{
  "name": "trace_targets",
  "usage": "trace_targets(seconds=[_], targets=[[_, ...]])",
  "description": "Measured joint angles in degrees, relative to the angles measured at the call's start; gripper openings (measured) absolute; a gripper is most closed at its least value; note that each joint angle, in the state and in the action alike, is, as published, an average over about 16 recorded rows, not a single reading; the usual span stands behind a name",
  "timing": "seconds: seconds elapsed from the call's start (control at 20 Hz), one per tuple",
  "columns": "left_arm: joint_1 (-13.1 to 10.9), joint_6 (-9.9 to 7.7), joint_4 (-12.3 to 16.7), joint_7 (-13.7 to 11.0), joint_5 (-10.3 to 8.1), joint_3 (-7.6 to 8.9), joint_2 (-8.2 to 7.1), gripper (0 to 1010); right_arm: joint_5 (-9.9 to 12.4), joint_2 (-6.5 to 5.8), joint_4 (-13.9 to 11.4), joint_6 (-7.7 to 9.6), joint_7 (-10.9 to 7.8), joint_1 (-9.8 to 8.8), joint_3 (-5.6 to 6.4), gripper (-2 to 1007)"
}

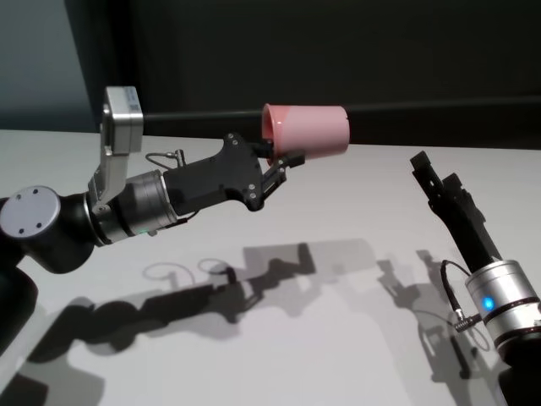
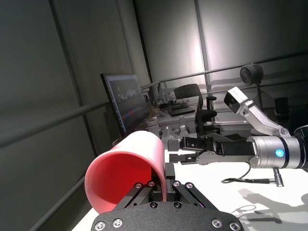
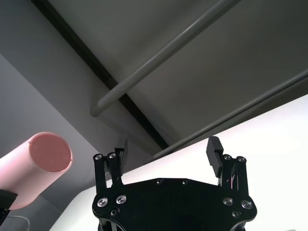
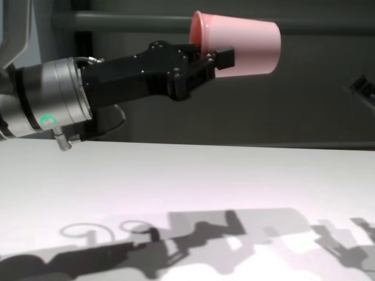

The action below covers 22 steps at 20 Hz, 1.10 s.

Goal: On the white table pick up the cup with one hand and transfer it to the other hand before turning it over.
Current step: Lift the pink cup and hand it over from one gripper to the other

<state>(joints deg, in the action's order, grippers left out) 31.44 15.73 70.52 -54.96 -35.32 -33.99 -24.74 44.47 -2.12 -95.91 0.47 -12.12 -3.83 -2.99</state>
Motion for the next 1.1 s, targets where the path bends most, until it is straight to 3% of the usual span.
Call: trace_targets(seconds=[0.55,1.1], targets=[[0.0,0.0,0.0,0.0,0.0,0.0,0.0,52,7.01,0.12,-1.15,1.21,-1.98,-0.15,0.17,1002],[0.0,0.0,0.0,0.0,0.0,0.0,0.0,52,11.59,-0.65,-1.27,1.82,-3.52,-0.03,-0.14,1002]])
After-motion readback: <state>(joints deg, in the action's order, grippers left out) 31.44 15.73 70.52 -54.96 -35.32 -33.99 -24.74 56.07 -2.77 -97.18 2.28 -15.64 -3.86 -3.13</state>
